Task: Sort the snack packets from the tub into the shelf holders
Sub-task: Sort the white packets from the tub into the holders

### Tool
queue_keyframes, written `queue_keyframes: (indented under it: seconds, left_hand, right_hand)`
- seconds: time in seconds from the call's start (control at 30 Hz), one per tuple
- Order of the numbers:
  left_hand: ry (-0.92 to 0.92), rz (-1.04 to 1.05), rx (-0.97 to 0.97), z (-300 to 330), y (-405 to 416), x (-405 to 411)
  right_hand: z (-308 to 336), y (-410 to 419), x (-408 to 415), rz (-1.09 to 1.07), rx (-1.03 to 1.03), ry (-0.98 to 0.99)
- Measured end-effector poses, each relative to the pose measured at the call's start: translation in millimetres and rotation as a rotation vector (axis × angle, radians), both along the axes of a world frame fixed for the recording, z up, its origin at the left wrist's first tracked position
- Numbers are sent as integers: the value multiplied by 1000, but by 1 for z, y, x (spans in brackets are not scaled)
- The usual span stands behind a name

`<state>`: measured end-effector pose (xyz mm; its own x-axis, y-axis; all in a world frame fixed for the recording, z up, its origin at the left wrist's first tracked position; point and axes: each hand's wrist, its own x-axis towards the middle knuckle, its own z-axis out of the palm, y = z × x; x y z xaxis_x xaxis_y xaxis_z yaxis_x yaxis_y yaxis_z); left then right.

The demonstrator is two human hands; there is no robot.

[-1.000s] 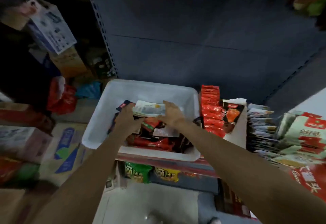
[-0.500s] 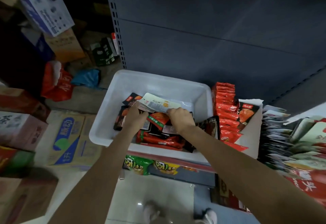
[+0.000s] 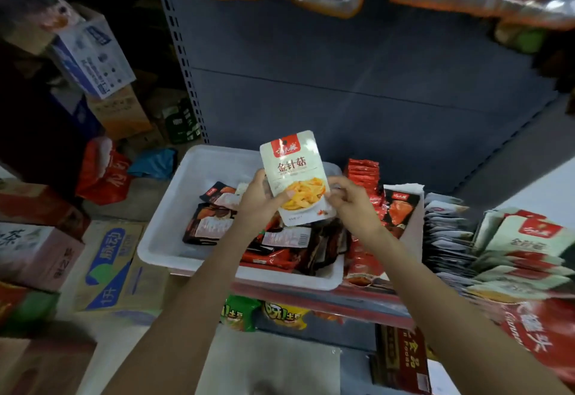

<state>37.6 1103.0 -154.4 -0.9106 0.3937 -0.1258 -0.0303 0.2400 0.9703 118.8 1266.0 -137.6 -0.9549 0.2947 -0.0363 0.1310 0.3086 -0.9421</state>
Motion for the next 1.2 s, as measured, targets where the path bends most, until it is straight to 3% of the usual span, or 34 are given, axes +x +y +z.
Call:
queue_keyframes:
  seconds: [0.17, 0.4, 0.57, 0.73, 0.9, 1.03, 1.2]
  left_hand:
    - [73, -70, 70, 27, 74, 45]
    - [99, -176, 145, 49, 200, 120]
    - [141, -274, 89, 53, 261, 161]
    - [221, -306, -38, 49, 287, 179]
    - [272, -418, -238, 38, 290, 188]
    - [293, -272, -128, 49, 291, 189]
    - [545, -359, -271, 59, 293, 187]
  right_hand:
    - [23, 62, 53, -134, -25, 68]
    - [45, 177, 139, -294, 94, 170]
    - [42, 242, 185, -385, 208, 138]
    - [35, 268, 209, -387, 350, 86]
    - [40, 280, 218, -358, 244, 122]
    - [36, 282, 222, -296, 302, 48]
    - [32, 281, 226, -301, 363, 2]
